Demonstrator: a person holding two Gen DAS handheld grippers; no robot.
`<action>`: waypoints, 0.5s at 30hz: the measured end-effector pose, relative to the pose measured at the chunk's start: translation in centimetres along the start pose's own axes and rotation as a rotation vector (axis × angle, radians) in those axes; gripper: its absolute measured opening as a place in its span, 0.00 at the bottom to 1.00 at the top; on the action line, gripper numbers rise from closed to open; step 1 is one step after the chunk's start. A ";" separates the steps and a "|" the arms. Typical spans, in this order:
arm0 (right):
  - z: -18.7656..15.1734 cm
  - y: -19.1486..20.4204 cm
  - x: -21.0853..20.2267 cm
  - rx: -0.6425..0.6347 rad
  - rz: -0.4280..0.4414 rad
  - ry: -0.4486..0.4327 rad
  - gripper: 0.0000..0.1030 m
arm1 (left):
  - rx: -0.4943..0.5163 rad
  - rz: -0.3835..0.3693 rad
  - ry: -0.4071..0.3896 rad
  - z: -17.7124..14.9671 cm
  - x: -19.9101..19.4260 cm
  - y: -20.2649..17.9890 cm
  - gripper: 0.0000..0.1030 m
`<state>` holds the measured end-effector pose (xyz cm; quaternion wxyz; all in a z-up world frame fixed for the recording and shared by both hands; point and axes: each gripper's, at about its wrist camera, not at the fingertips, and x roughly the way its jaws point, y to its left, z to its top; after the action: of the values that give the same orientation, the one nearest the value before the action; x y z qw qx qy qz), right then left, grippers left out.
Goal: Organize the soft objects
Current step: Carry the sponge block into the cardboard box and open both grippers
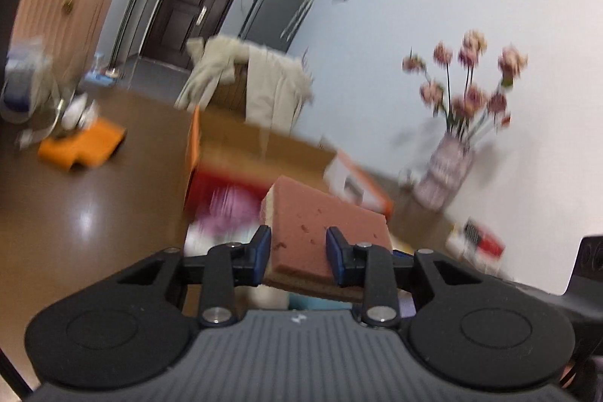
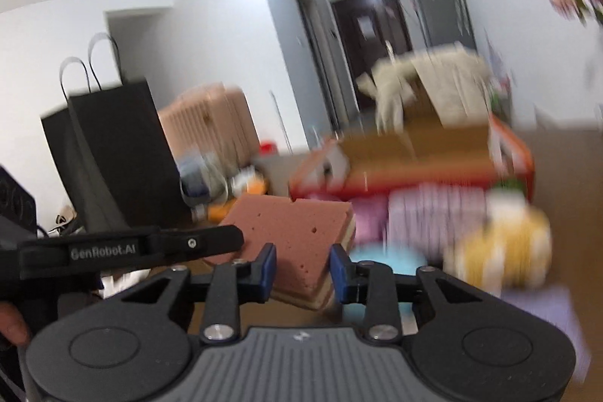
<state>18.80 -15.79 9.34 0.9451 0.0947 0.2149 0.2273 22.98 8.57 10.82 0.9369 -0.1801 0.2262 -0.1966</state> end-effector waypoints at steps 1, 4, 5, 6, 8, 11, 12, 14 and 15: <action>1.6 -0.3 0.5 -0.013 0.007 -0.020 0.29 | -0.014 0.001 -0.012 1.6 0.8 0.0 0.31; 7.4 -2.1 3.7 -0.029 0.029 -0.045 0.27 | -0.027 0.022 -0.053 6.6 4.6 0.0 0.31; 9.2 -2.8 5.1 -0.027 0.031 -0.045 0.27 | -0.025 0.032 -0.052 8.2 6.3 0.2 0.31; 11.3 -3.6 7.1 -0.029 0.026 -0.033 0.27 | -0.028 0.044 -0.046 9.7 8.2 0.4 0.31; 14.4 -5.2 10.6 0.001 0.025 -0.001 0.27 | -0.050 0.080 -0.028 12.2 12.3 1.5 0.31; 17.5 -7.9 17.3 0.032 0.004 0.084 0.27 | -0.084 0.138 0.028 14.4 18.7 3.7 0.31; 17.8 -8.8 19.8 0.028 -0.005 0.118 0.26 | -0.094 0.166 0.047 14.5 20.3 4.4 0.31; 17.5 -11.2 24.7 0.064 -0.030 0.166 0.26 | -0.088 0.226 0.101 14.2 24.2 5.5 0.31; 17.0 -12.0 26.7 0.068 -0.037 0.192 0.26 | -0.073 0.261 0.132 14.0 25.7 6.0 0.31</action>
<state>52.59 -15.20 11.46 0.9204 0.1006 0.3138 0.2104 52.69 5.68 10.80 0.9305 -0.1697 0.3155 -0.0764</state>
